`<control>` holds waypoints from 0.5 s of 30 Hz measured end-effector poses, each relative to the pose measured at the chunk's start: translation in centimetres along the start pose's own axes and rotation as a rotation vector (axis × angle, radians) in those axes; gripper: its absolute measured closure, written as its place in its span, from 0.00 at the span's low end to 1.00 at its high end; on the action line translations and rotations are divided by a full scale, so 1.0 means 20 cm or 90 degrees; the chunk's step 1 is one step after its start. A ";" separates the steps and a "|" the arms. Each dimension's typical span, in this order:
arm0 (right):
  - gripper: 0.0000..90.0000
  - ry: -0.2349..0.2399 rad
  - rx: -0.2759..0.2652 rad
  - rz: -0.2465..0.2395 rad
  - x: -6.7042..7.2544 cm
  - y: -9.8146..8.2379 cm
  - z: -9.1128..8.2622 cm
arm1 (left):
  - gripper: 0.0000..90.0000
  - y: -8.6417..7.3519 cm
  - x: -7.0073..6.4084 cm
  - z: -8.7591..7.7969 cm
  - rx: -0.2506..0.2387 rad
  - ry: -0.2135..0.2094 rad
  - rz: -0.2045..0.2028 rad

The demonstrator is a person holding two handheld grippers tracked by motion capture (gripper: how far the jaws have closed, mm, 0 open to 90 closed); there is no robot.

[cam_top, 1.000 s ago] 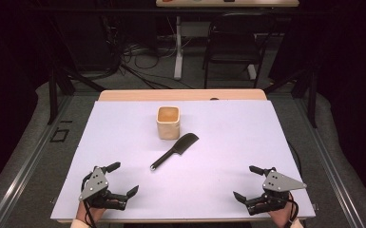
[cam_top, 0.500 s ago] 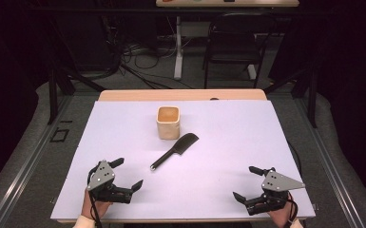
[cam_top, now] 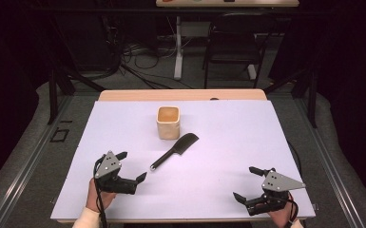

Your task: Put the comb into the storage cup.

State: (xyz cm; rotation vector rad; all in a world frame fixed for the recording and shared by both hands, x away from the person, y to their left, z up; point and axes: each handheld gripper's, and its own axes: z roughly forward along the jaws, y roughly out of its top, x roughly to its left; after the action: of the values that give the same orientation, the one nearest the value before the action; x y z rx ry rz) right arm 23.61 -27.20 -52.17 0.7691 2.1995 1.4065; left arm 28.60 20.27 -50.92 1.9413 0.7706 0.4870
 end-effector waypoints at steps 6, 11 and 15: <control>0.00 0.002 0.002 0.002 0.00 0.00 0.01 | 0.00 0.03 0.01 0.03 0.014 0.002 0.001; 0.00 0.001 0.004 0.003 0.00 0.00 0.00 | 0.00 0.06 0.00 0.06 0.022 0.000 0.000; 0.00 0.002 0.004 0.004 0.00 0.00 0.01 | 0.00 0.09 0.00 0.07 0.028 0.005 0.007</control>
State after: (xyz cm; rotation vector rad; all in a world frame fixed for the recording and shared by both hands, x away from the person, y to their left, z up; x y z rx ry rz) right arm 23.70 -27.19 -52.26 0.7772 2.2066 1.4047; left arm 30.10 18.77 -50.10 1.9866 0.7821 0.4881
